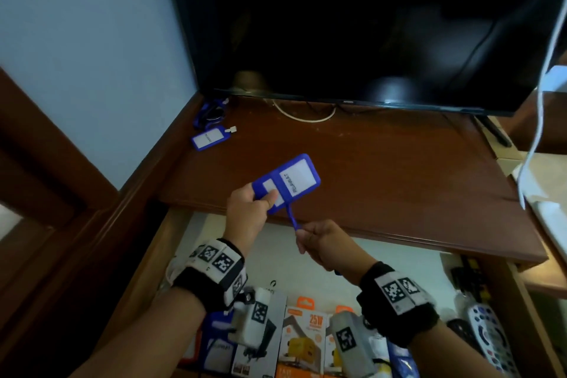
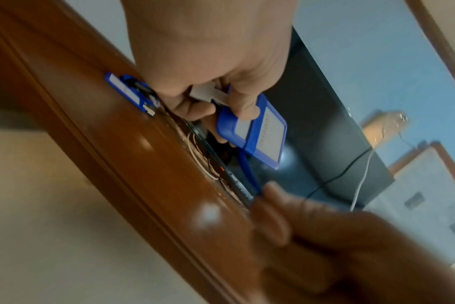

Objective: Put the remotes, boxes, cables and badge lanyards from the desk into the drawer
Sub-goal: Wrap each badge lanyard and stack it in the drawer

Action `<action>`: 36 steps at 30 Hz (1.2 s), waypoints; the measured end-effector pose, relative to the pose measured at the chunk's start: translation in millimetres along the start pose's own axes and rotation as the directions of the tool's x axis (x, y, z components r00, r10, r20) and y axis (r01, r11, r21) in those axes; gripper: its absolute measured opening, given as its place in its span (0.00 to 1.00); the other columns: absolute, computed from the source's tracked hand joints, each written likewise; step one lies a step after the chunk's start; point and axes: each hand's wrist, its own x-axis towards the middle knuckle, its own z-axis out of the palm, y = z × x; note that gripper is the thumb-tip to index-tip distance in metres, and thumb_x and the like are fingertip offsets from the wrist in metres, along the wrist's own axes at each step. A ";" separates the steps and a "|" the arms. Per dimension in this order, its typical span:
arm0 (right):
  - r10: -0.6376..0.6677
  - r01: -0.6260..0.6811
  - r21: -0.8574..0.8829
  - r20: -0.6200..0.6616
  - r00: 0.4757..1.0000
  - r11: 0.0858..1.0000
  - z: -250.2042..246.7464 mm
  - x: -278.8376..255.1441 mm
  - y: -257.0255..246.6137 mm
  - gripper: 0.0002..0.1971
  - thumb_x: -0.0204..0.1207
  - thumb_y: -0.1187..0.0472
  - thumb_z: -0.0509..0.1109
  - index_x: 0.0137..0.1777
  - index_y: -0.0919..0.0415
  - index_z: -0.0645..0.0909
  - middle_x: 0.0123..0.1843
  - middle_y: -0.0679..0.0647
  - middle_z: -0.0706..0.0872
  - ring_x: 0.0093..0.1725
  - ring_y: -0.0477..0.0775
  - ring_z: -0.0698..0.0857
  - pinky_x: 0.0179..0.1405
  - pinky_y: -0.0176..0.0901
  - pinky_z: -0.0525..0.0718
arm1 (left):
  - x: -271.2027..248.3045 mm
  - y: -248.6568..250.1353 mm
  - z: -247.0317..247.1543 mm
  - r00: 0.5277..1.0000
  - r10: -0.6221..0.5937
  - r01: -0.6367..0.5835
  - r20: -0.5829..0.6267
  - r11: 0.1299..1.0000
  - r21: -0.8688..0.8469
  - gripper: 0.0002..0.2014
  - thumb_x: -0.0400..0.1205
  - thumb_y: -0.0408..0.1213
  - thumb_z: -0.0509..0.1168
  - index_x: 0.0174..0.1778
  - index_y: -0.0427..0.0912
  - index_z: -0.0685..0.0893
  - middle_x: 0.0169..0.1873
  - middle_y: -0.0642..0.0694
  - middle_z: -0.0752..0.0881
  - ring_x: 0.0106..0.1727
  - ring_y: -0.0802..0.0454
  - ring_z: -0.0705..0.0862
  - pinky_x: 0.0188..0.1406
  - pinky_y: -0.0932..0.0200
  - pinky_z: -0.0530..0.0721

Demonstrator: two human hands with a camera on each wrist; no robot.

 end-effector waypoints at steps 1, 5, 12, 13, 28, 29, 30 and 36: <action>-0.017 0.018 -0.051 0.029 0.999 0.999 0.1 -0.9 -6.7 0.19 0.86 0.60 0.60 0.32 0.60 0.78 0.19 0.49 0.68 0.17 0.47 0.62 0.19 0.38 0.61 | 1.4 -6.4 -2.3 1.000 0.022 -0.022 0.007 0.993 0.115 0.06 0.79 0.37 0.71 0.49 0.40 0.86 0.45 0.43 0.90 0.47 0.46 0.88 0.48 0.49 0.85; -0.088 0.104 -0.167 0.101 0.991 0.980 -3.8 -0.4 -27.9 0.15 0.84 0.64 0.62 0.35 0.62 0.80 0.21 0.44 0.72 0.20 0.41 0.66 0.23 0.31 0.66 | -6.4 -22.1 -8.1 0.967 0.033 -0.150 0.252 0.874 0.462 0.06 0.79 0.38 0.68 0.50 0.42 0.84 0.42 0.44 0.88 0.45 0.45 0.85 0.46 0.50 0.82; -0.102 0.147 -0.282 0.167 0.981 0.948 -7.5 13.0 -21.7 0.16 0.83 0.60 0.65 0.35 0.64 0.81 0.24 0.52 0.73 0.21 0.45 0.67 0.24 0.34 0.68 | -25.4 -26.6 -31.0 0.719 -0.195 -0.389 0.667 0.682 0.619 0.03 0.80 0.35 0.64 0.44 0.48 0.80 0.45 0.47 0.85 0.47 0.46 0.83 0.45 0.54 0.78; -0.094 0.142 -0.273 0.180 0.979 0.951 -6.5 12.8 -19.9 0.15 0.83 0.60 0.65 0.35 0.64 0.81 0.23 0.50 0.73 0.20 0.43 0.67 0.24 0.32 0.68 | -27.4 -27.7 -34.8 0.686 -0.206 -0.382 0.698 0.714 0.586 0.05 0.80 0.33 0.66 0.42 0.49 0.79 0.44 0.48 0.85 0.47 0.47 0.83 0.47 0.53 0.79; -0.097 0.025 0.329 0.204 0.974 0.944 76.5 17.2 -13.9 0.21 0.84 0.68 0.54 0.29 0.55 0.77 0.24 0.58 0.70 0.24 0.52 0.66 0.30 0.44 0.69 | -39.6 -62.0 -78.2 0.929 0.066 0.130 0.364 0.863 -0.488 0.16 0.82 0.32 0.64 0.63 0.27 0.79 0.54 0.38 0.88 0.58 0.45 0.86 0.58 0.52 0.83; -0.078 0.003 0.355 0.198 0.977 0.935 80.7 20.3 -17.0 0.20 0.83 0.68 0.55 0.30 0.55 0.77 0.25 0.58 0.69 0.25 0.52 0.65 0.29 0.44 0.69 | -37.5 -64.7 -78.8 0.935 0.053 0.160 0.350 0.819 -0.550 0.21 0.79 0.37 0.69 0.64 0.26 0.78 0.55 0.37 0.87 0.58 0.44 0.85 0.59 0.50 0.83; -0.066 -0.010 0.375 0.191 0.979 0.927 83.9 23.7 -18.2 0.18 0.82 0.68 0.57 0.32 0.56 0.77 0.25 0.57 0.69 0.25 0.52 0.65 0.29 0.43 0.68 | -35.4 -67.9 -80.1 0.938 0.039 0.184 0.344 0.786 -0.590 0.28 0.75 0.42 0.74 0.64 0.26 0.79 0.55 0.36 0.87 0.59 0.42 0.85 0.60 0.48 0.83; -0.027 -0.048 0.294 0.248 0.969 0.955 96.8 32.9 -13.0 0.18 0.86 0.62 0.56 0.36 0.57 0.80 0.26 0.55 0.75 0.25 0.50 0.71 0.29 0.41 0.72 | -22.7 -87.5 -106.6 0.916 -0.014 0.204 0.402 0.877 -0.435 0.13 0.81 0.30 0.63 0.60 0.29 0.82 0.55 0.36 0.88 0.61 0.43 0.85 0.61 0.50 0.83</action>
